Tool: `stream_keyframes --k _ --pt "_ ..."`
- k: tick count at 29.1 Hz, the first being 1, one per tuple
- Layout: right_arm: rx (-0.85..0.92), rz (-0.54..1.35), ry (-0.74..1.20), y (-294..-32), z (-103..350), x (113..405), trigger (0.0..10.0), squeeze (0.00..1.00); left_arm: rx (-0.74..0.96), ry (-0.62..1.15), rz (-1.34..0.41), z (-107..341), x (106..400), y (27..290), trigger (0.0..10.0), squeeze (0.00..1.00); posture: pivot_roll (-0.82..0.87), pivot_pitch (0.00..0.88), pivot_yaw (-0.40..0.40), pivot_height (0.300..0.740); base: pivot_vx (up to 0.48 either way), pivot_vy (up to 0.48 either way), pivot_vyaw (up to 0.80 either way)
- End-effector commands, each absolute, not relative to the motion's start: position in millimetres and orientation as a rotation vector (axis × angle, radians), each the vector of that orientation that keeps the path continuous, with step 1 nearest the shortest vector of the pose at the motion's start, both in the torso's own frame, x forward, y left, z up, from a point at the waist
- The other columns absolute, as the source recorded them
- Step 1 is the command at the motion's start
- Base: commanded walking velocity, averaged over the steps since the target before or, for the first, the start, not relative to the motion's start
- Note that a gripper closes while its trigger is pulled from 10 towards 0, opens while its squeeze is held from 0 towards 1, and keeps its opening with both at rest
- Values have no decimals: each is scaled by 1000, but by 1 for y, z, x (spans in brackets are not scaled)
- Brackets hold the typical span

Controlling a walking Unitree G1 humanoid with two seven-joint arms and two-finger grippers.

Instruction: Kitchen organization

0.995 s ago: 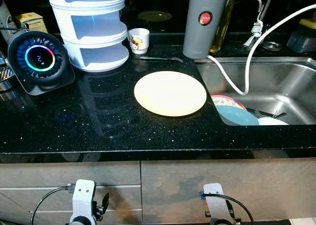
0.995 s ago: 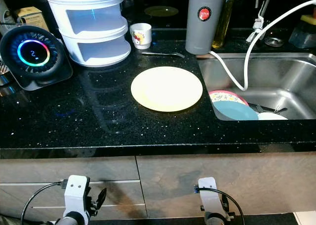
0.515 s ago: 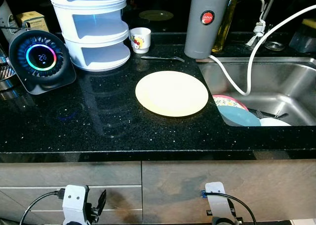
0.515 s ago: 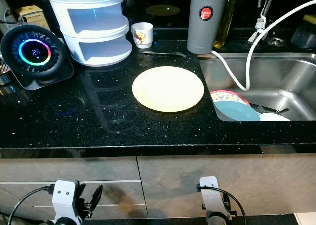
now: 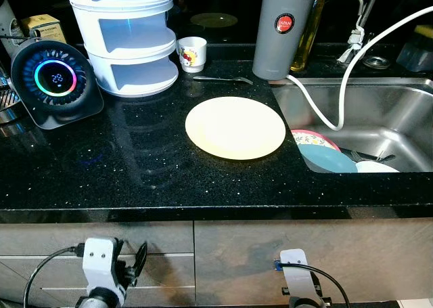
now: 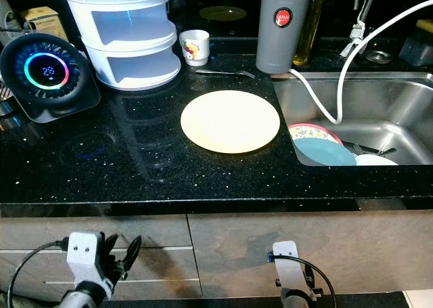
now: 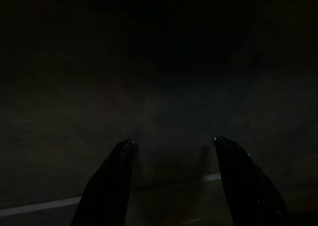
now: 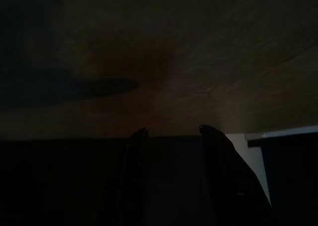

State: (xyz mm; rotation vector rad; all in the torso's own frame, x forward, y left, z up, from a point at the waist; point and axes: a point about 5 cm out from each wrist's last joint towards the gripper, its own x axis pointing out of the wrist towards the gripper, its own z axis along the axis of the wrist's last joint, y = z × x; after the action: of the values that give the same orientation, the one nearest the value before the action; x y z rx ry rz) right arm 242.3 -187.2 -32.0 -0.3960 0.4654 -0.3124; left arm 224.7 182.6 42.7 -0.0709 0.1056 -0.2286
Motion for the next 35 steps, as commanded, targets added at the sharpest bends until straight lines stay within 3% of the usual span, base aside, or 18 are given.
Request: stream_keyframes --k 1,13,35 --pt "-386 -328 479 -186 -35 237 10000 0 -54 141 -239 38 219 185 10000 0 -4 149 9 740 0 0 0" --pt "-388 -328 461 -190 -29 246 10000 0 -43 181 -231 36 213 188 10000 0 -1 137 15 740 0 0 0" --pt "-395 -310 452 -185 -29 246 10000 0 -29 140 -220 44 226 186 10000 0 -1 141 23 740 0 0 0"
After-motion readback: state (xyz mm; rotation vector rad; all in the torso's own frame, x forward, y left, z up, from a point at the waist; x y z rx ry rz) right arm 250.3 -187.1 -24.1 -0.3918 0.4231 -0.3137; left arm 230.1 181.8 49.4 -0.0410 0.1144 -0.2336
